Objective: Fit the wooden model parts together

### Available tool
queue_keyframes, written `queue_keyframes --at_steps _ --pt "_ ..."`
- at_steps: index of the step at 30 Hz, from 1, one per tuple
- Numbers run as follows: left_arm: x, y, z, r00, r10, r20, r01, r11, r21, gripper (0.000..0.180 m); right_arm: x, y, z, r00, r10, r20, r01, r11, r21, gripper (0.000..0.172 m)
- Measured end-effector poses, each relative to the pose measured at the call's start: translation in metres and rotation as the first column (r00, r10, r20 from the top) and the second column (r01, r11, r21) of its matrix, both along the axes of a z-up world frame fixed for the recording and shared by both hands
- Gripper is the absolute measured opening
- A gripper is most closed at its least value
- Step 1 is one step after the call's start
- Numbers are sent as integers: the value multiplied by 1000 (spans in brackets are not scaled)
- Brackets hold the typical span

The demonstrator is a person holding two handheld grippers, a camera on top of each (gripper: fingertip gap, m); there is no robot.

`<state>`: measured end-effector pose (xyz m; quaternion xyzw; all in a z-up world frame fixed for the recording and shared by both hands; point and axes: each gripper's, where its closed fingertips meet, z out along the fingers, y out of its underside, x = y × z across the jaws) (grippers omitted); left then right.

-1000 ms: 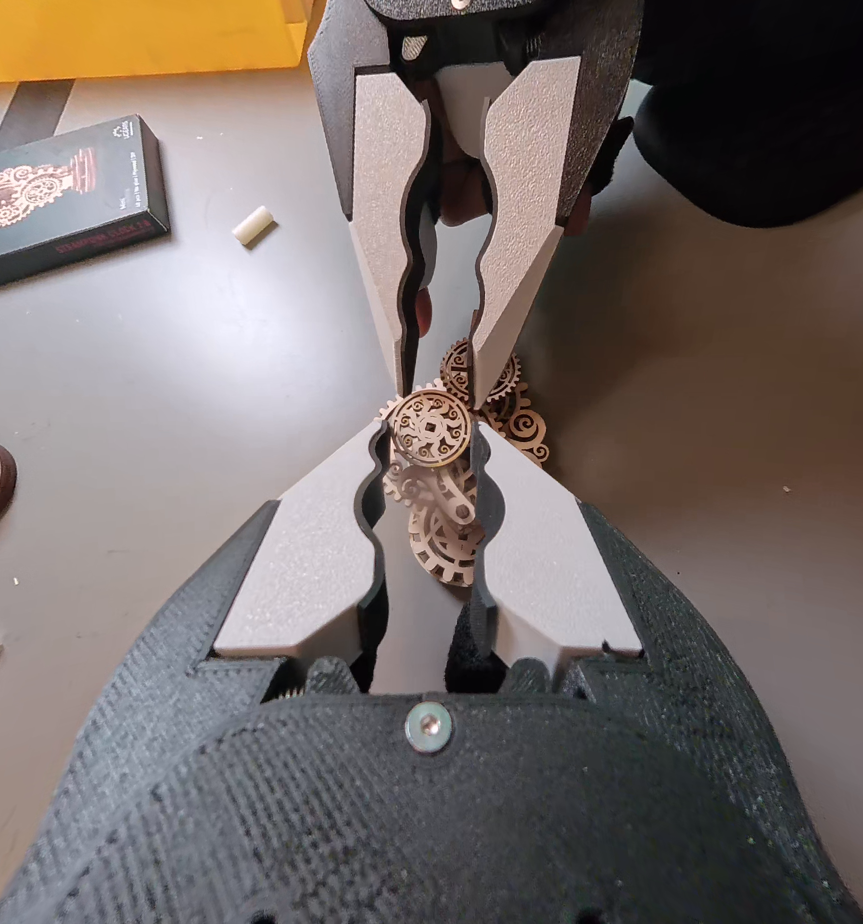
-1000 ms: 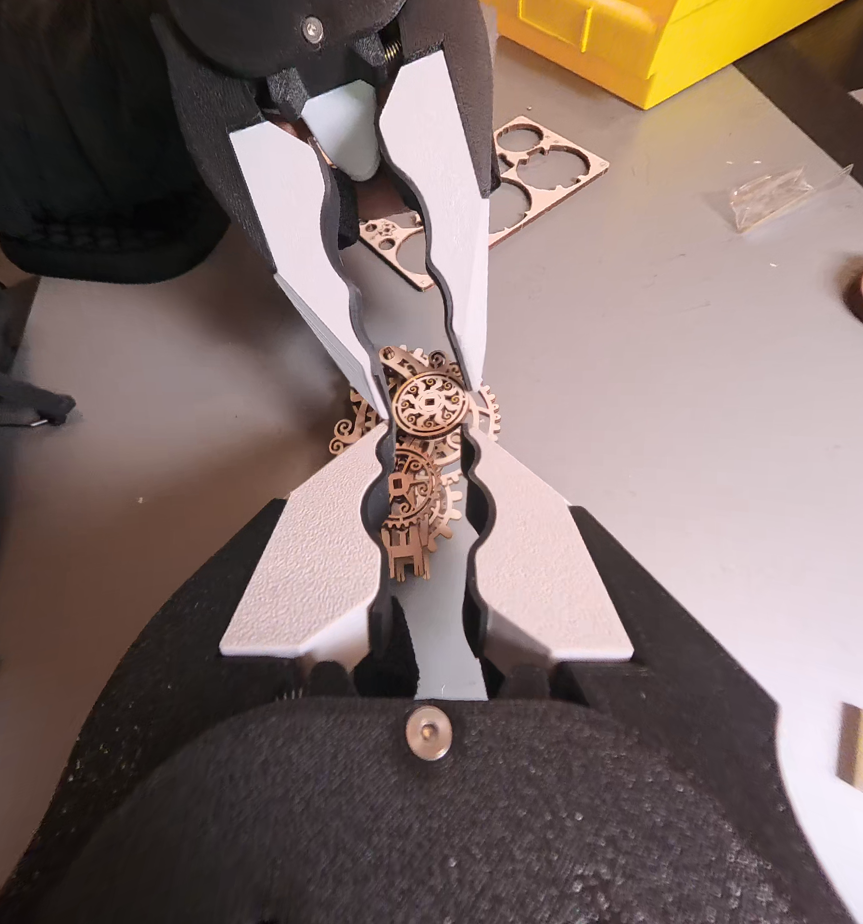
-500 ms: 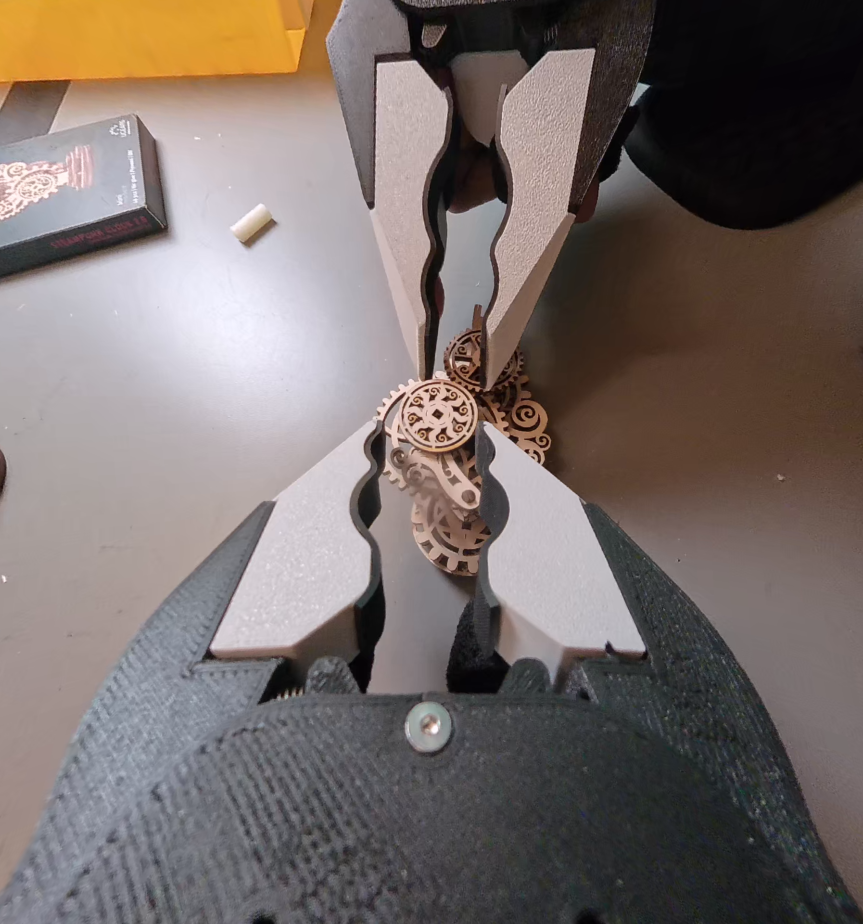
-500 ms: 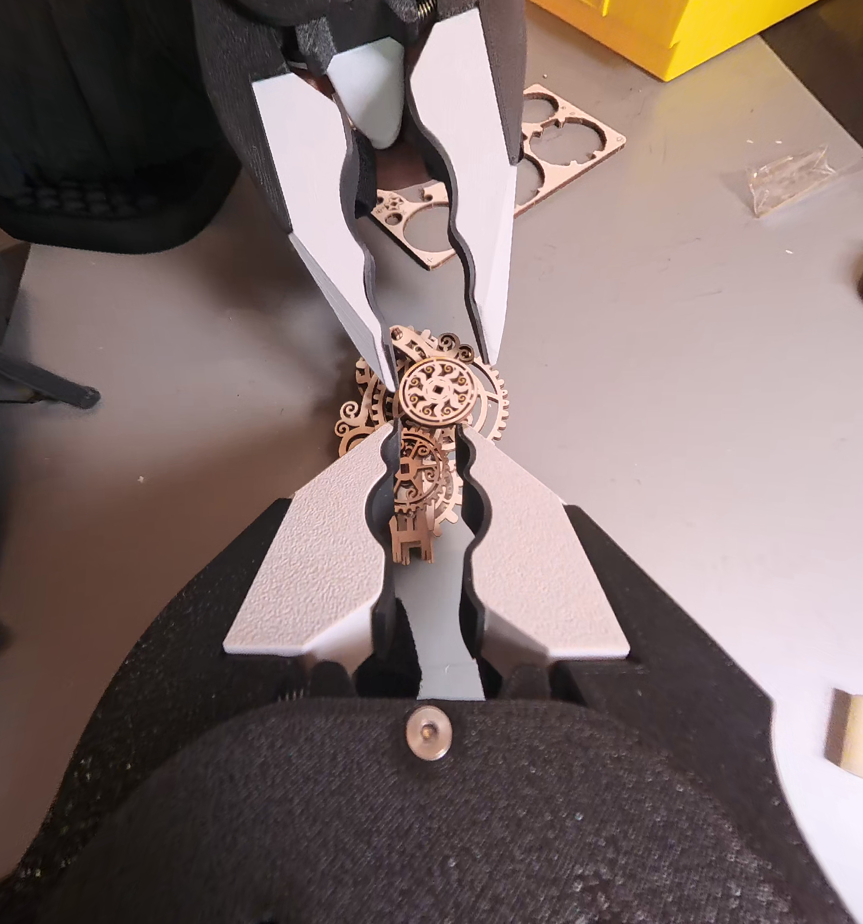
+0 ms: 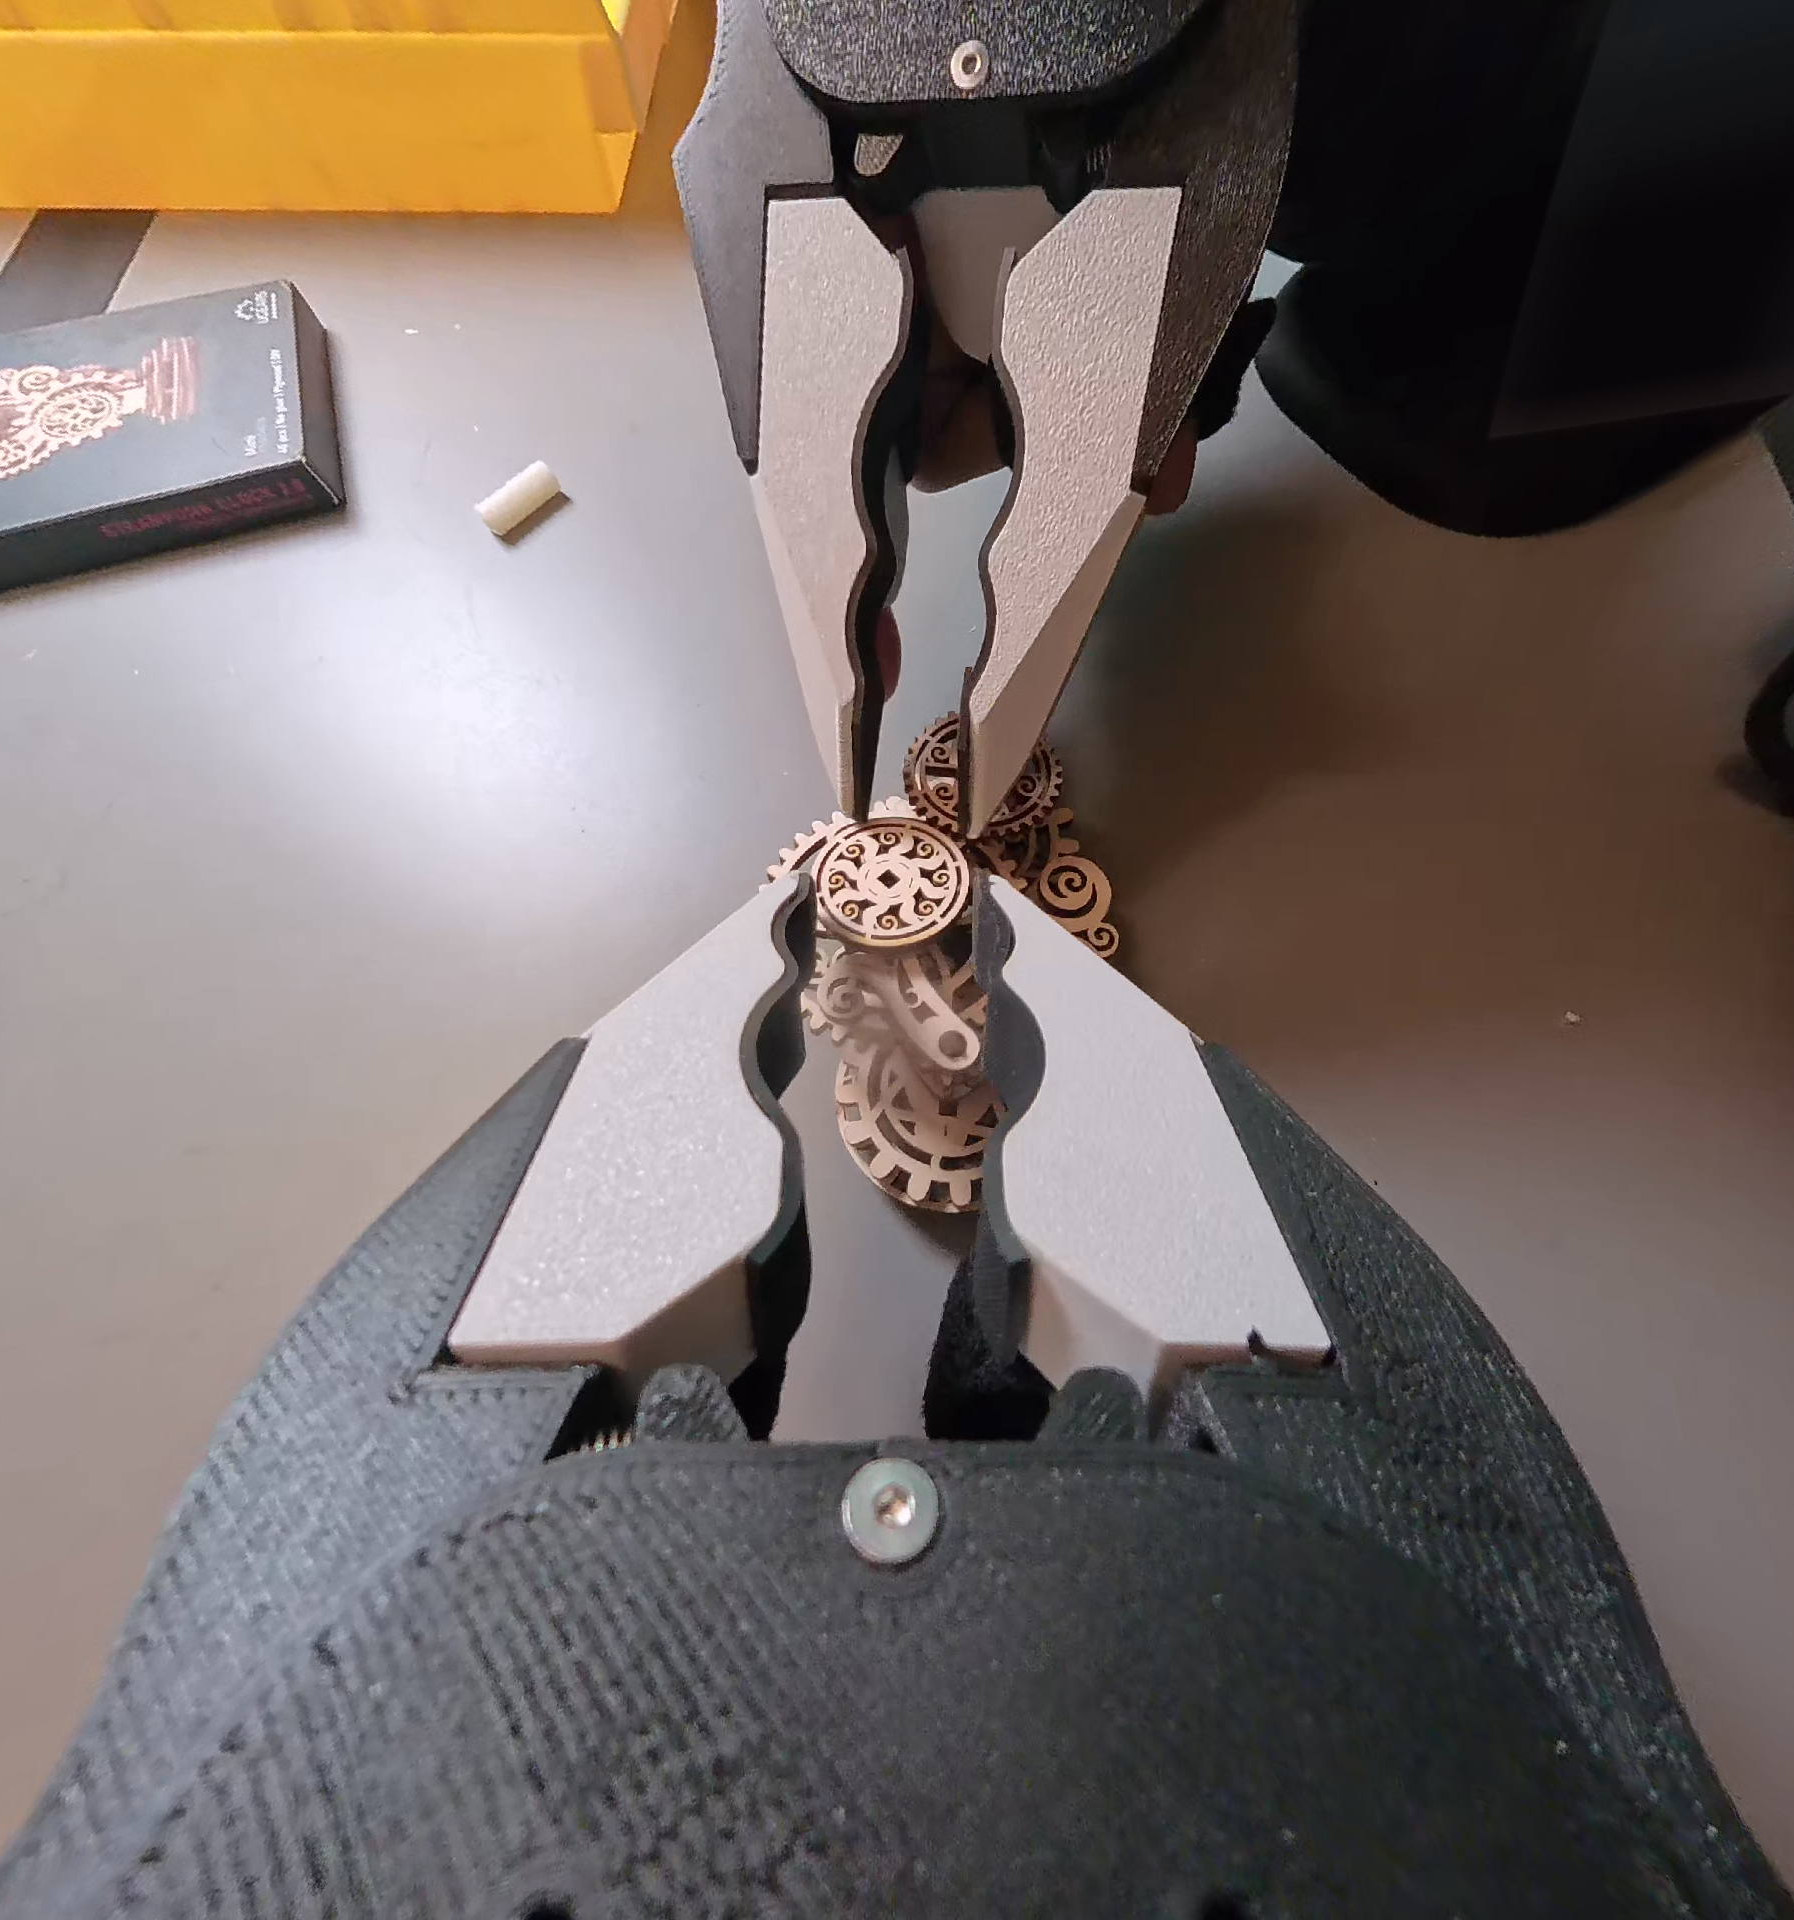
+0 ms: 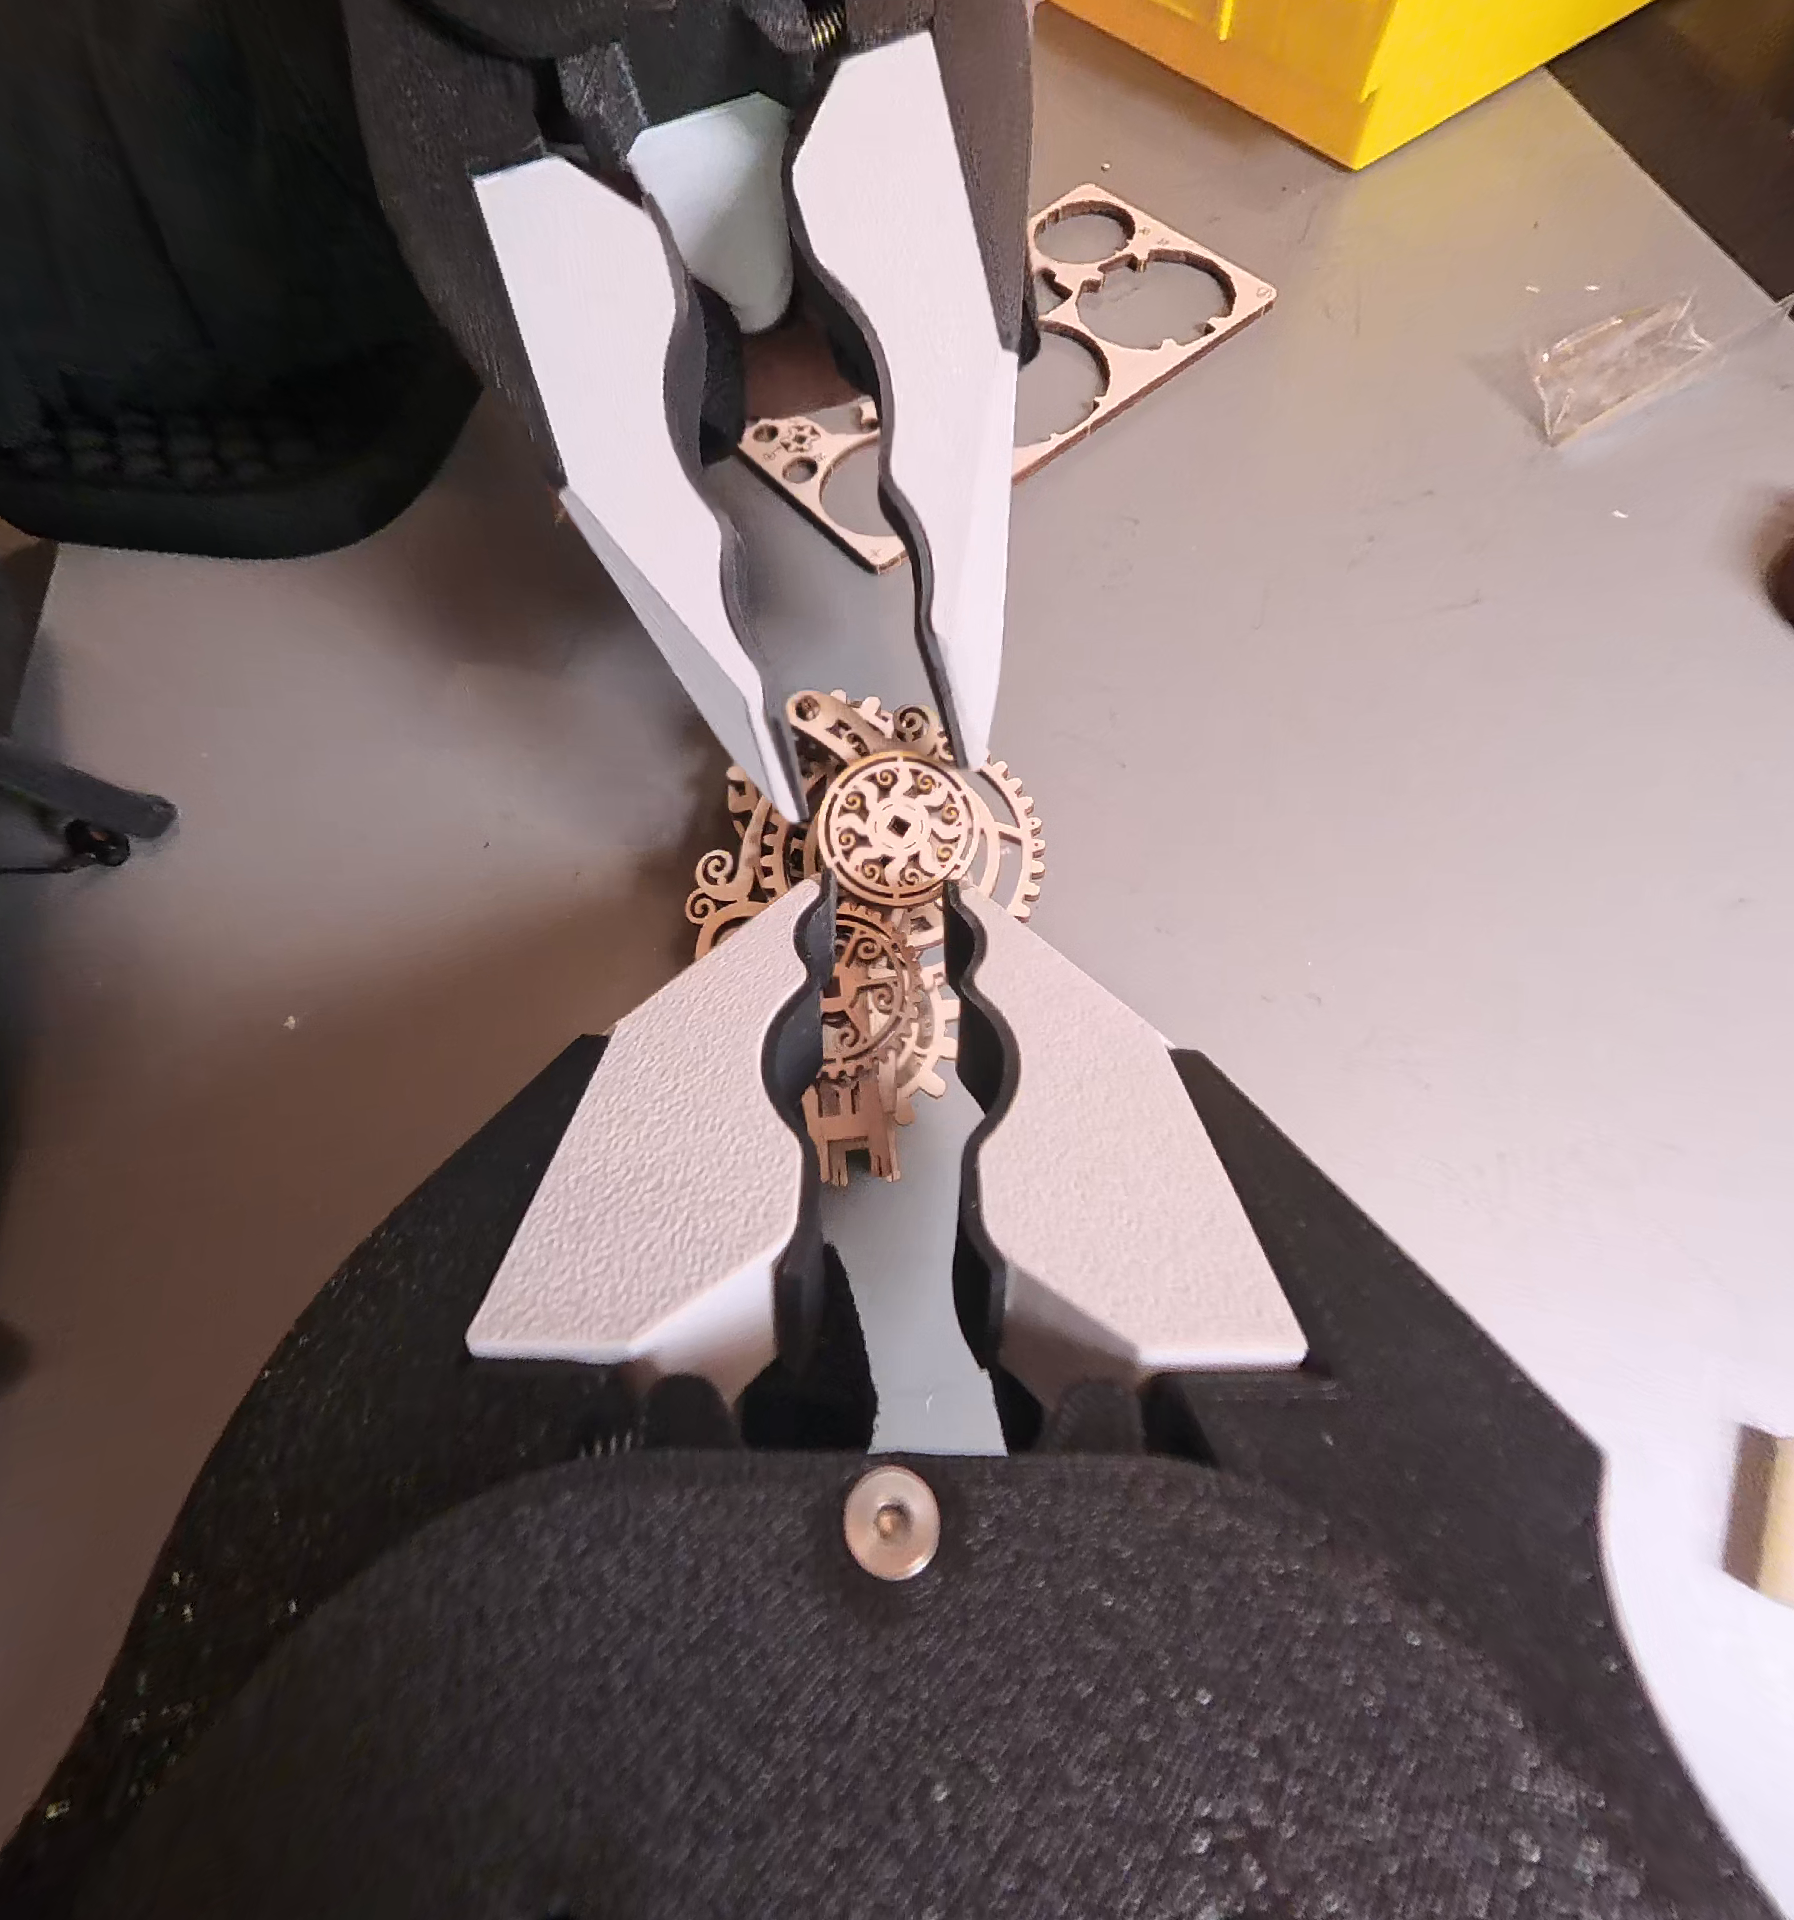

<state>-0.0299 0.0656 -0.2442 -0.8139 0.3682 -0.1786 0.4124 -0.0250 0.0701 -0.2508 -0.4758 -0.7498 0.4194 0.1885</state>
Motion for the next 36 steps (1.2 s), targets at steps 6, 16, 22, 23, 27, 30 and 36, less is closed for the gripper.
queue_keyframes --at_steps 6,16,22,23,27,30,36 --pt "-2 0 -3 1000 5 -13 -5 1000 -7 26 1 -3 1 1000 11 -3 -11 1000 2 18" --pt "-3 -3 3 999 0 44 0 1000 2 26 0 2 3 1000 -5 -21 5 1000 -5 17" --pt "-8 1 -5 998 34 60 -32 999 -21 35 -5 1 -2 1000 -23 -7 23 999 -38 29" --pt "-7 0 -7 998 29 63 -28 999 -26 35 -6 1 -3 1000 -27 -10 26 999 -36 29" --pt "-5 -1 -7 998 20 66 -18 1000 -26 32 -7 -2 -3 1000 -19 -15 18 1000 -20 29" --pt "-5 -2 -7 997 19 70 -17 1000 -24 31 -7 -2 -5 1000 -15 -15 15 1000 -10 27" --pt "-4 -3 -4 997 16 81 -15 1000 -14 28 -5 -2 -2 1000 -1 -20 1 1000 -27 25"
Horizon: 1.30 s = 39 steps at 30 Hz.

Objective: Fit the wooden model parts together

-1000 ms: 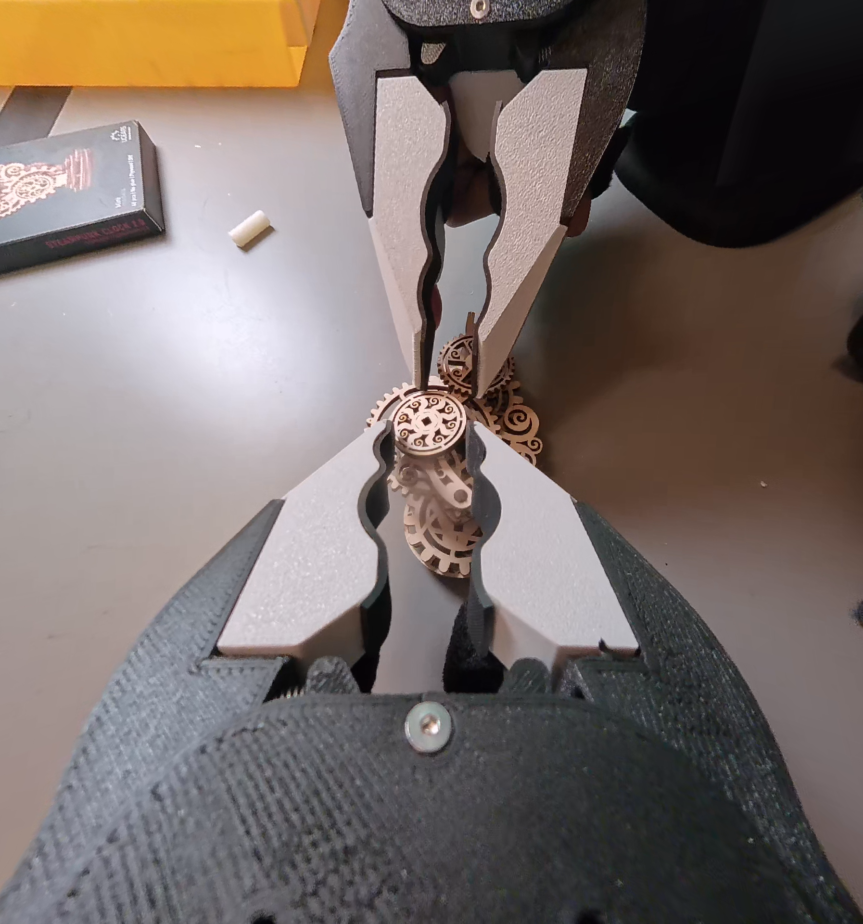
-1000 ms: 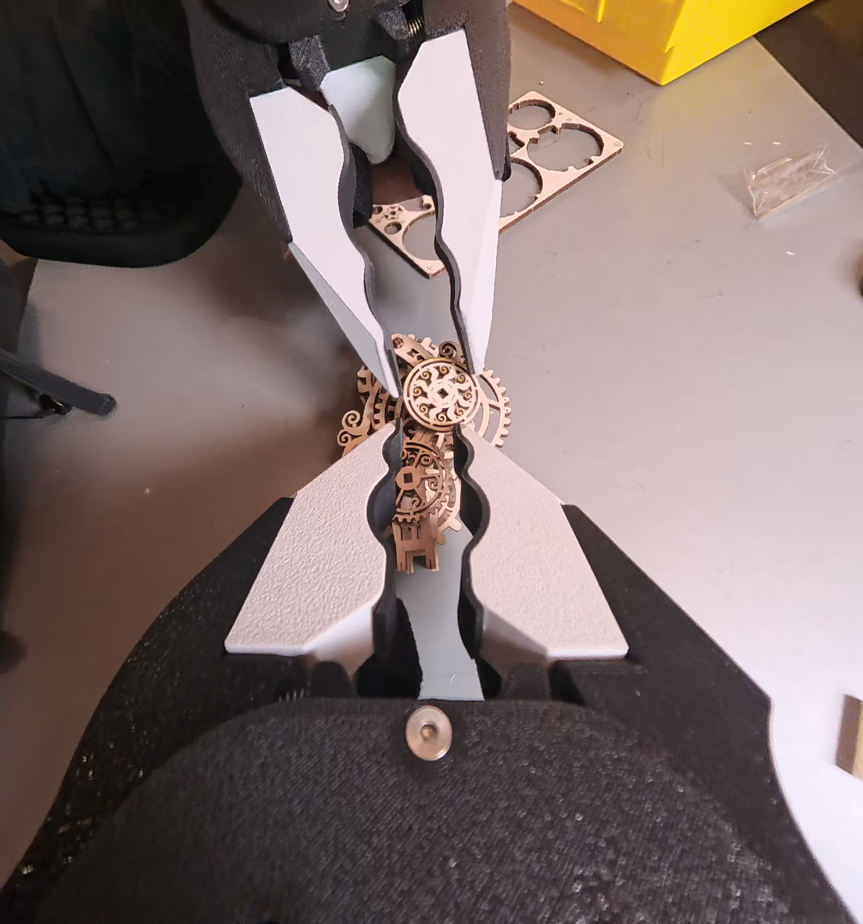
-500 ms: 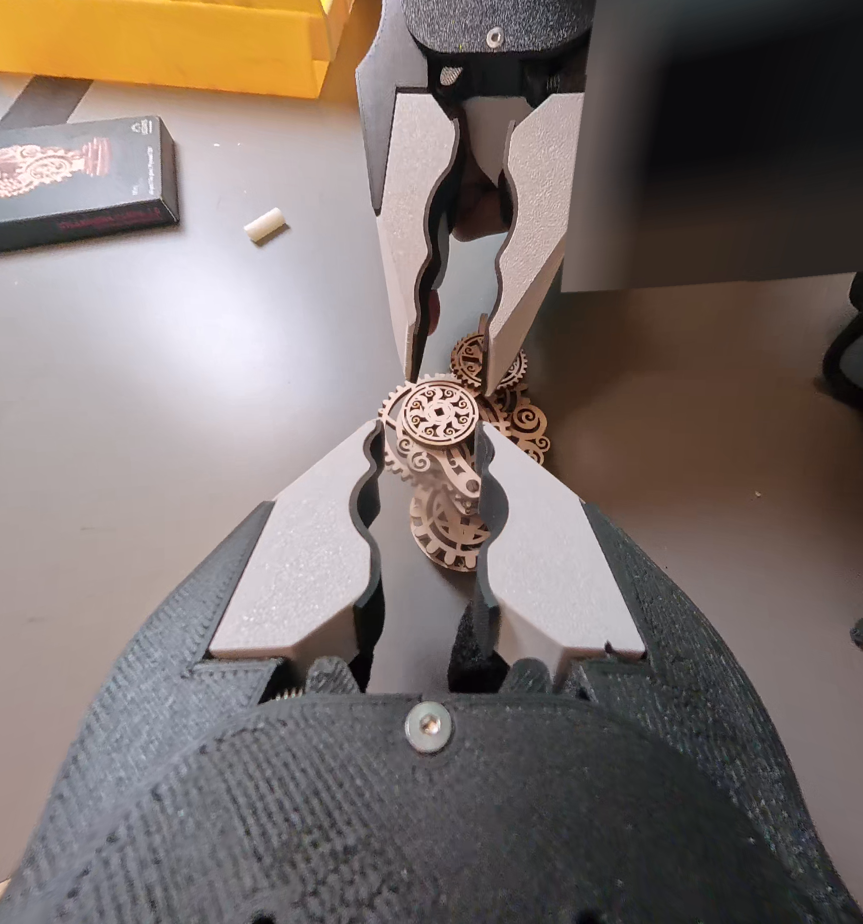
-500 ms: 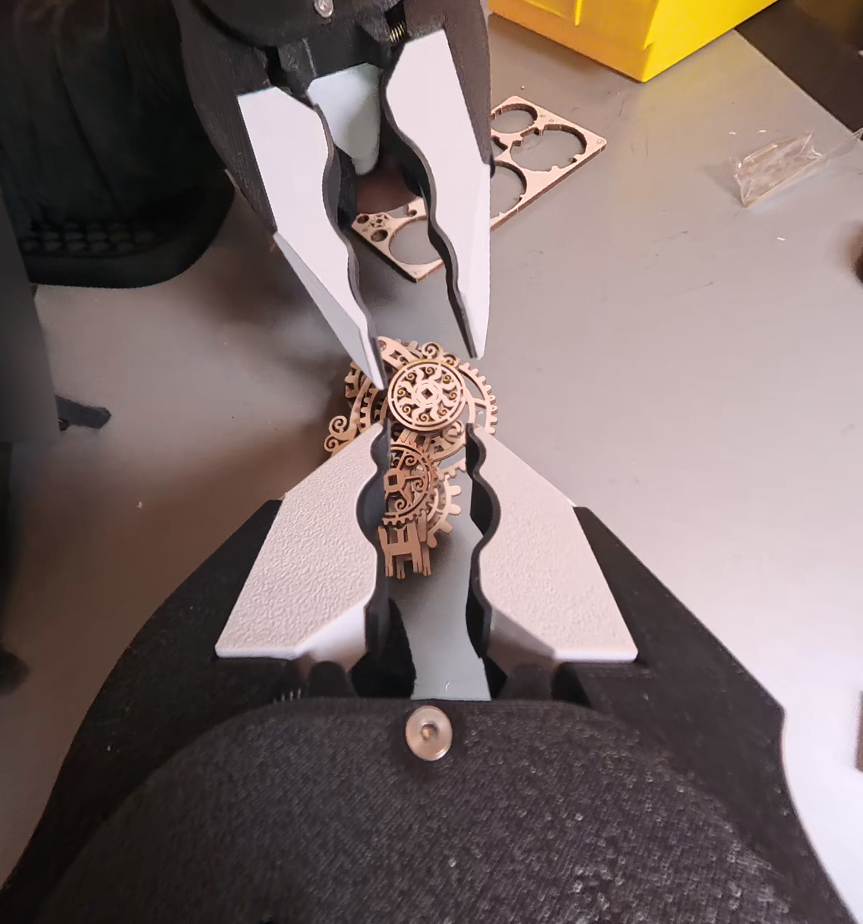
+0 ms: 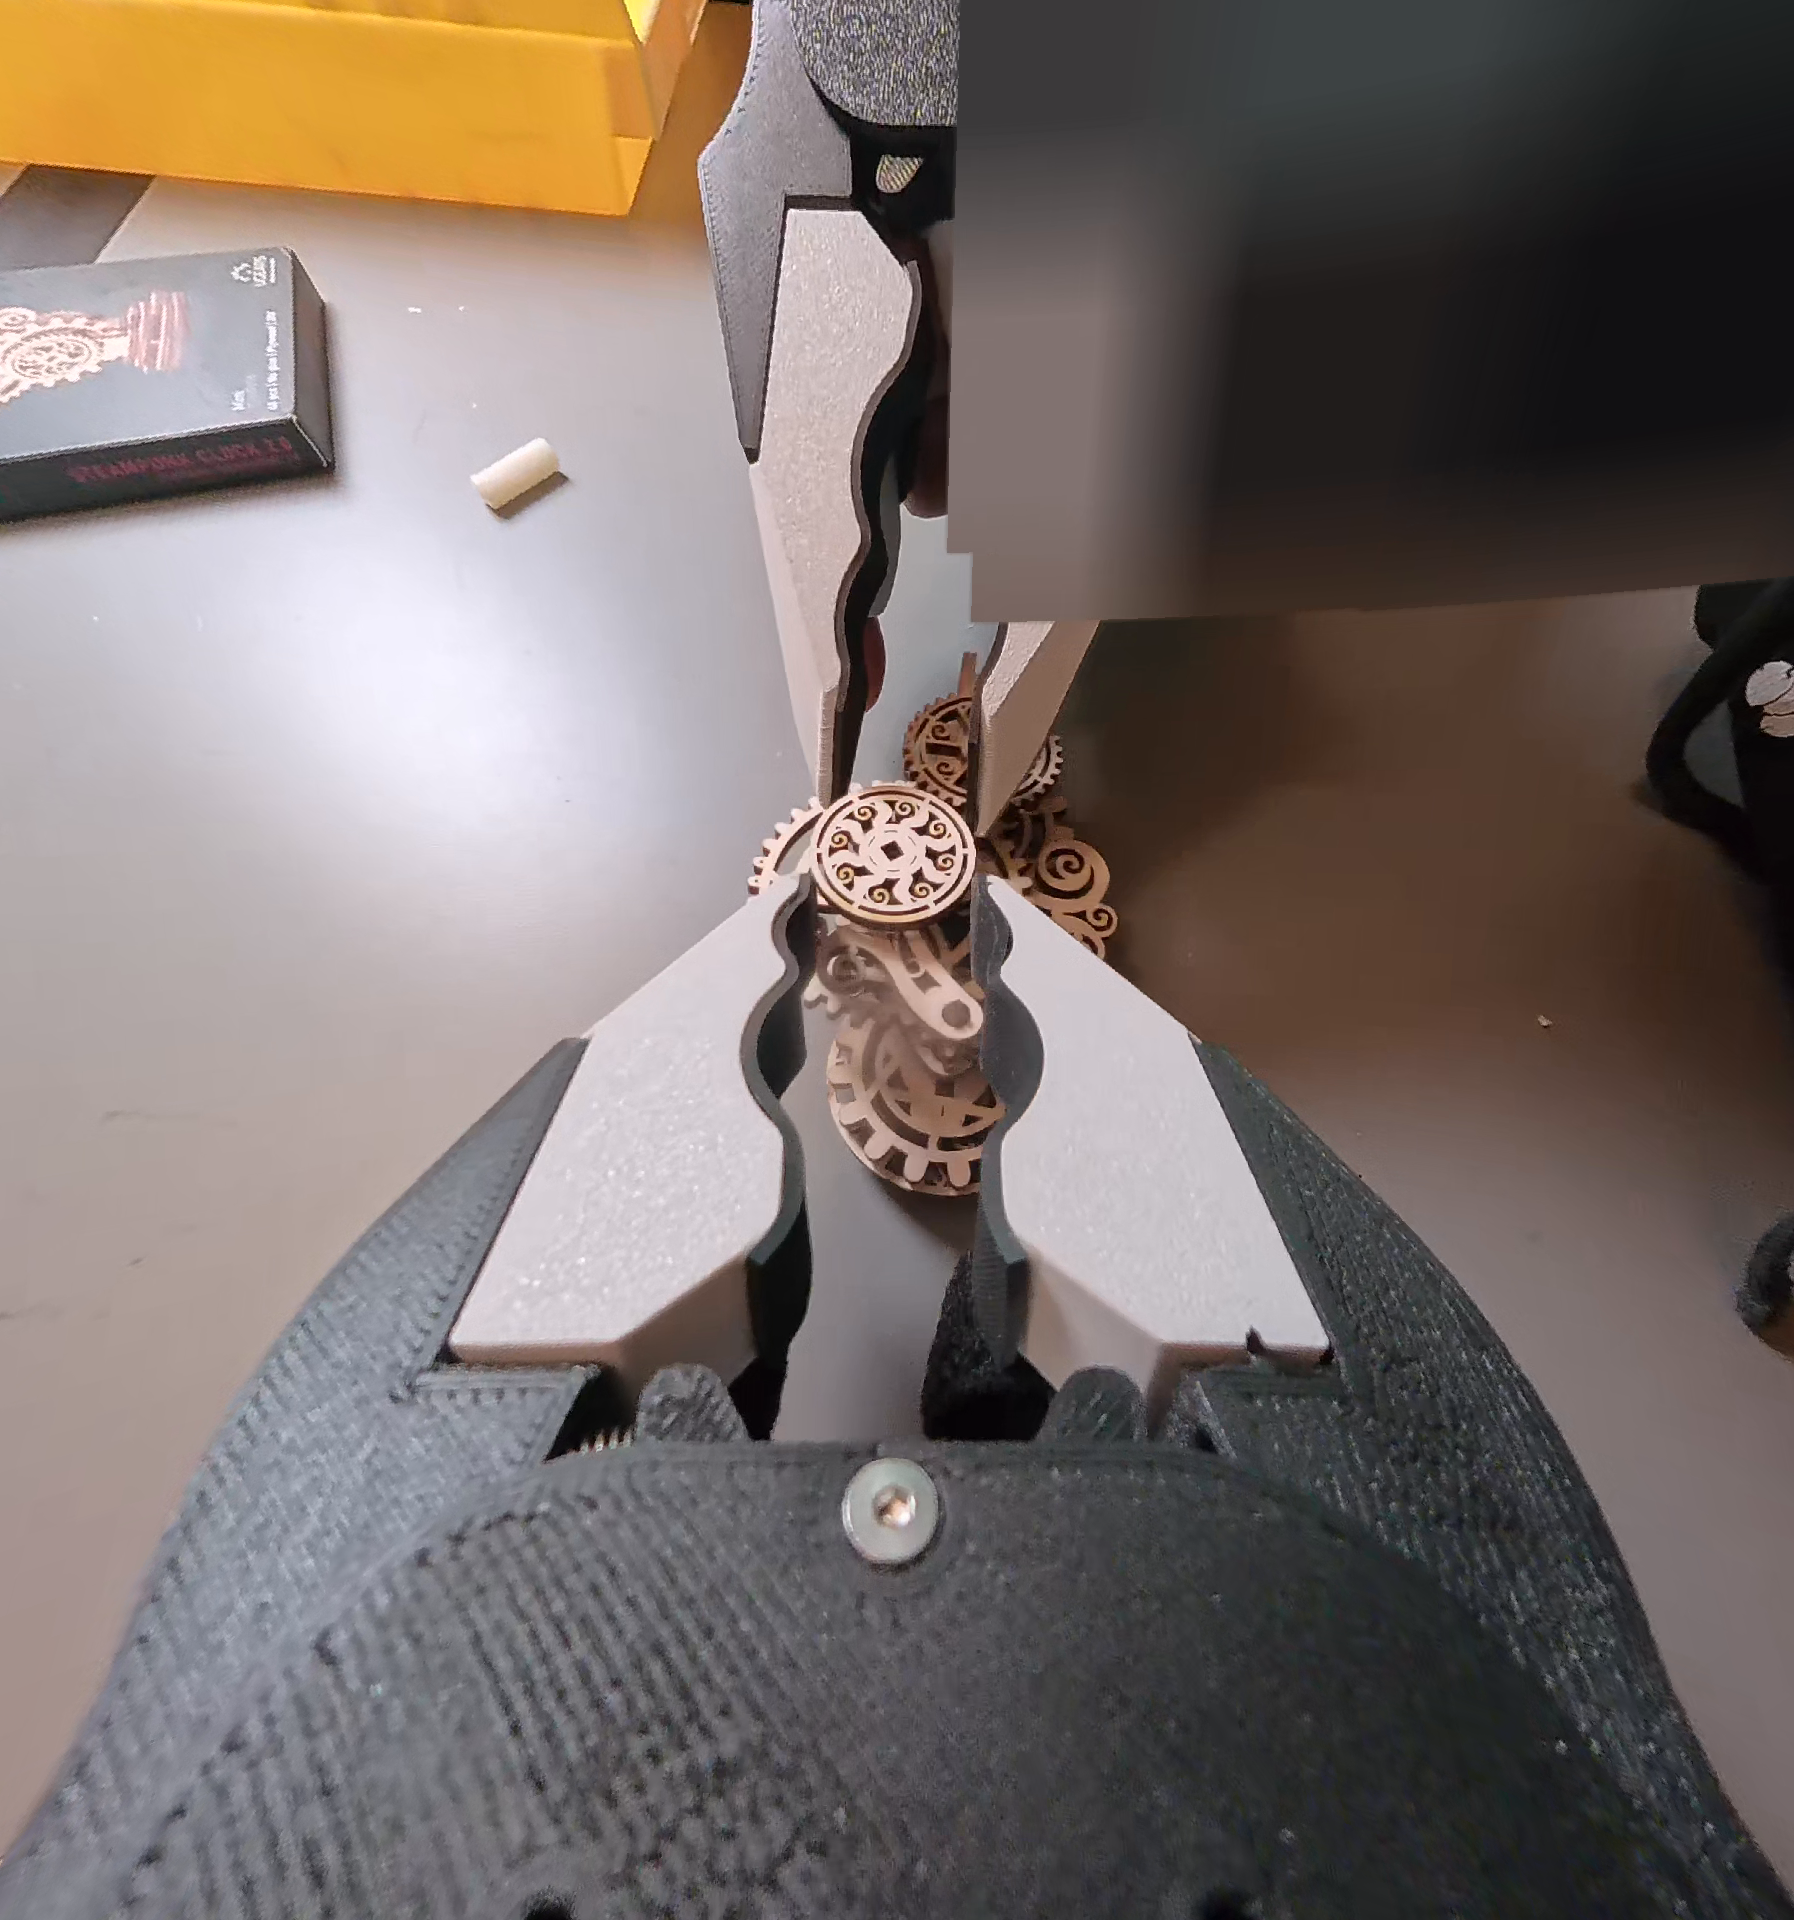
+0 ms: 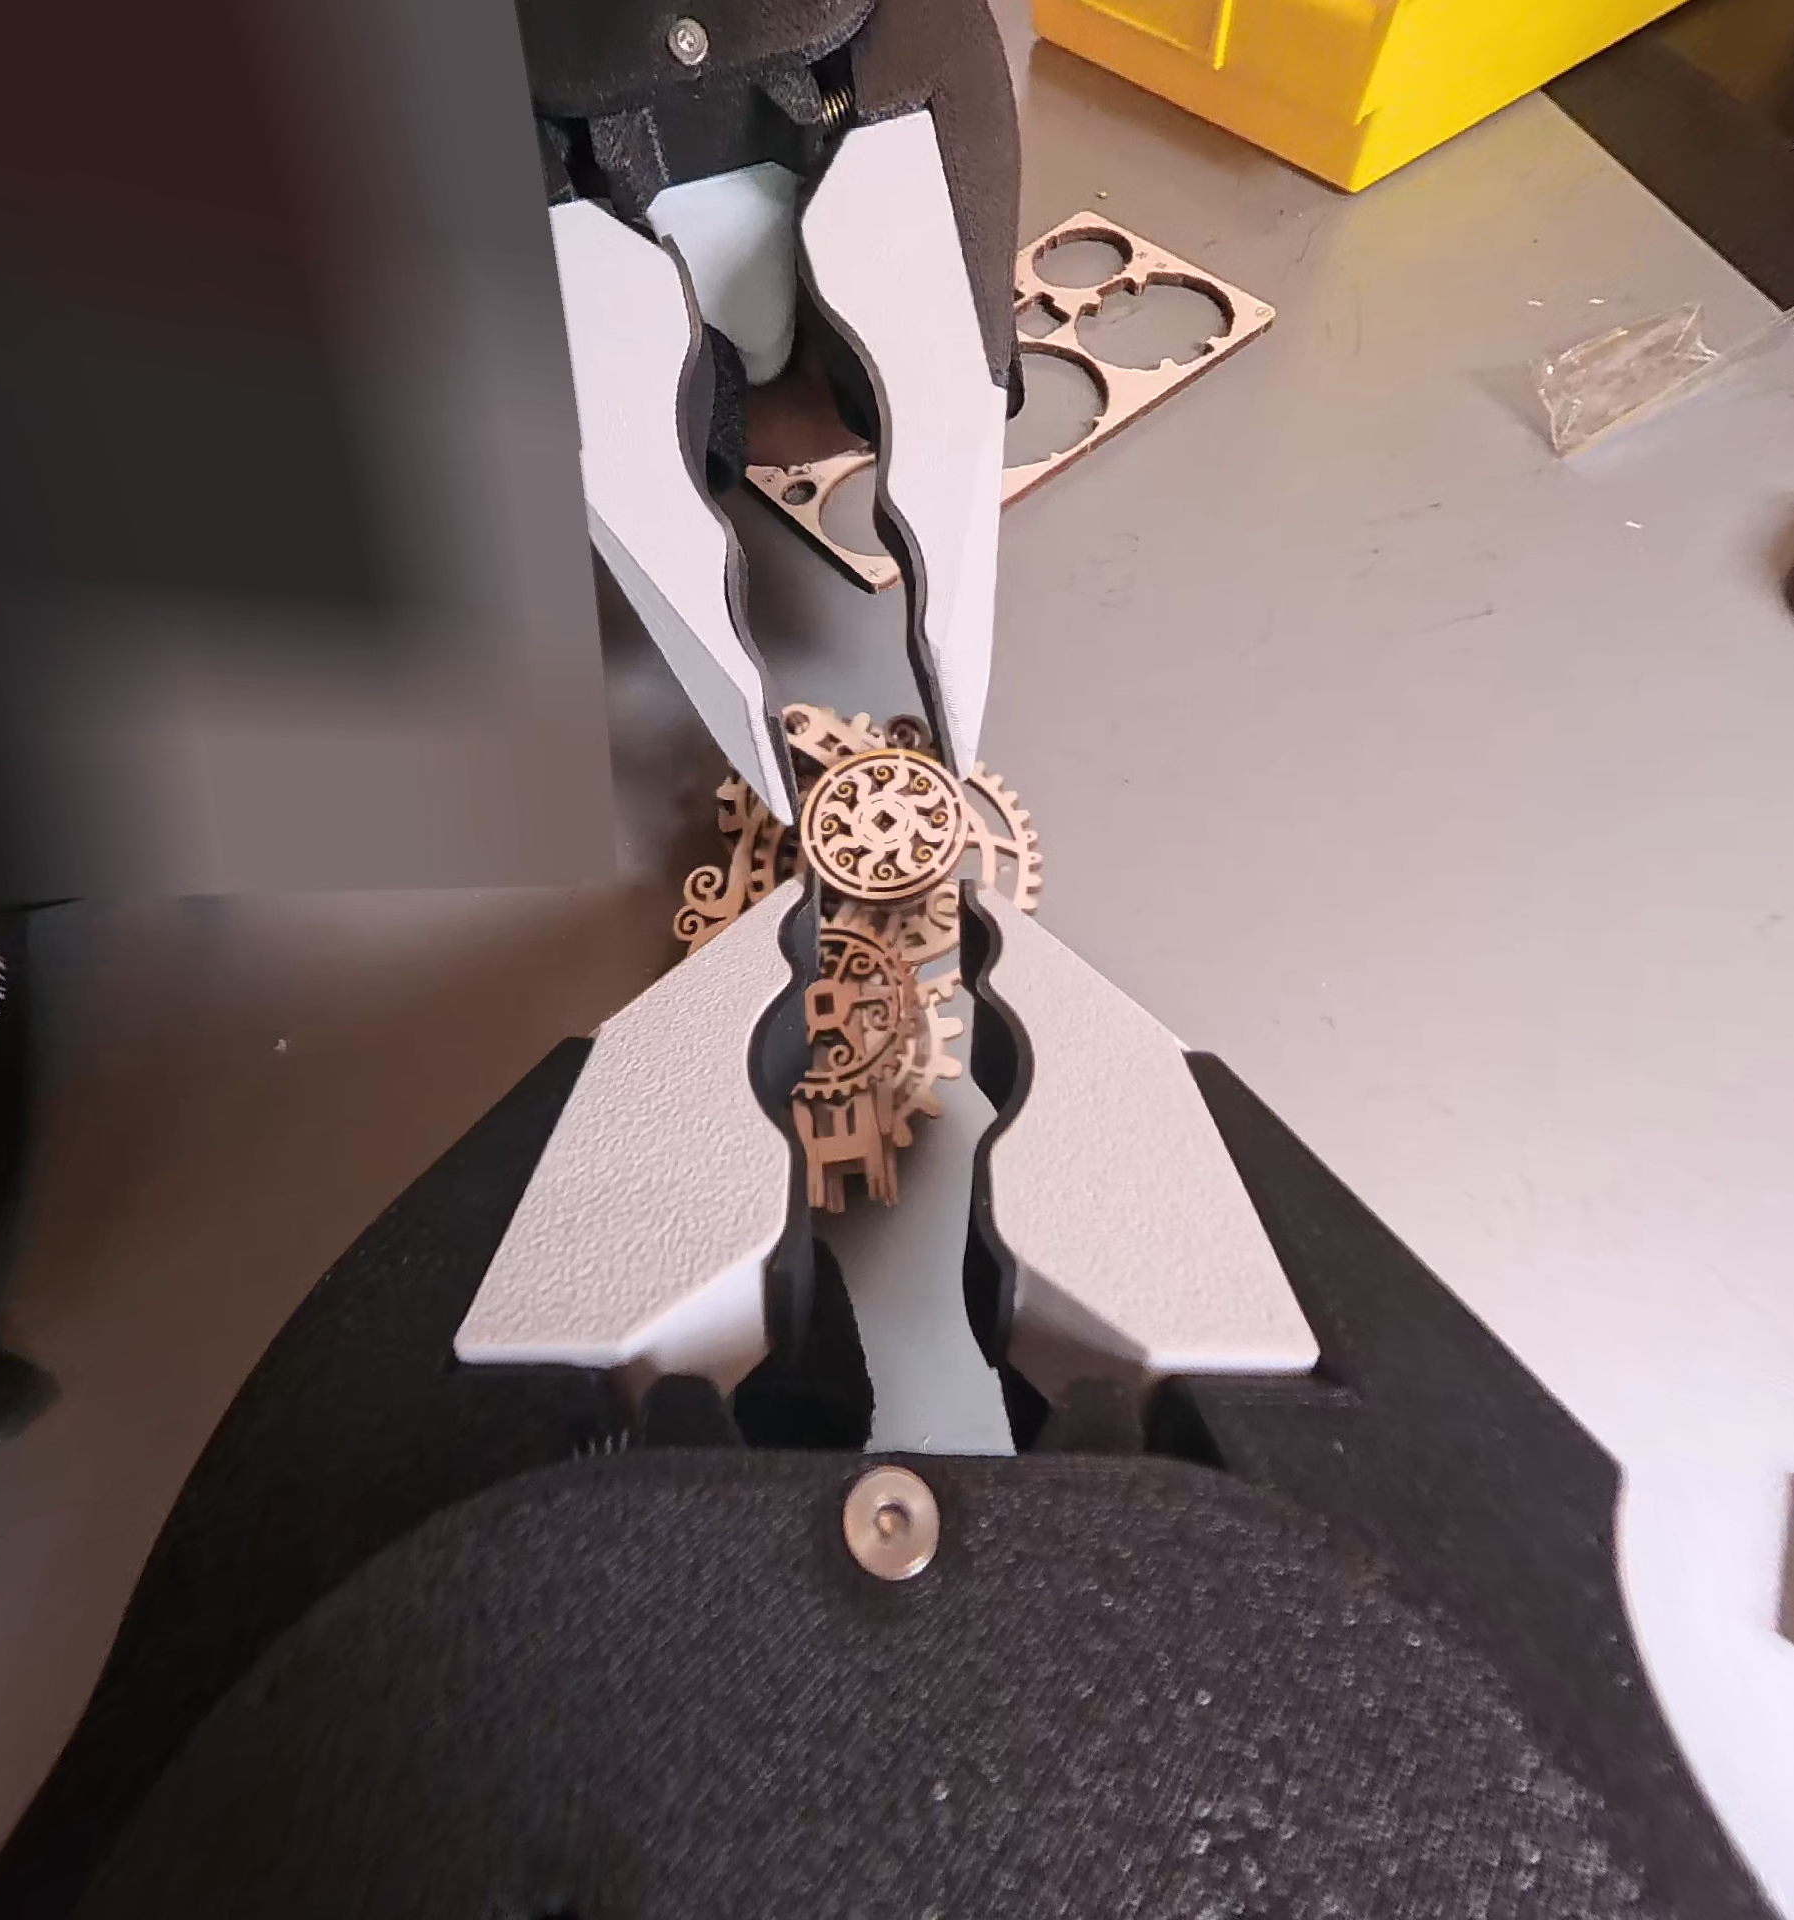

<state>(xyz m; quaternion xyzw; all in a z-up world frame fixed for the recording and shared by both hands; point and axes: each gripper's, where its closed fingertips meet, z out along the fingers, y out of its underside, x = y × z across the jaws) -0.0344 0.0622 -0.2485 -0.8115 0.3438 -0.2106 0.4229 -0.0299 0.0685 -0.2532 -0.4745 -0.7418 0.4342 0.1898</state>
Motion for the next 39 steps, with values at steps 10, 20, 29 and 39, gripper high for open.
queue_keyframes --at_steps 10,20,29,39 --pt "2 -1 -3 1000 -3 -10 3 1000 -8 28 2 1 -1 1000 3 12 -3 1000 5 25" --pt "-1 -1 -1 1000 4 -10 -4 1000 -4 27 4 5 1 1000 -4 15 4 1000 6 27" --pt "3 1 2 1000 7 -2 -7 1000 12 27 -2 -1 14 999 -16 -44 15 1000 -14 16" --pt "3 0 -2 1000 5 -21 -5 1000 2 27 -4 -5 5 1000 -25 -13 26 995 97 14"
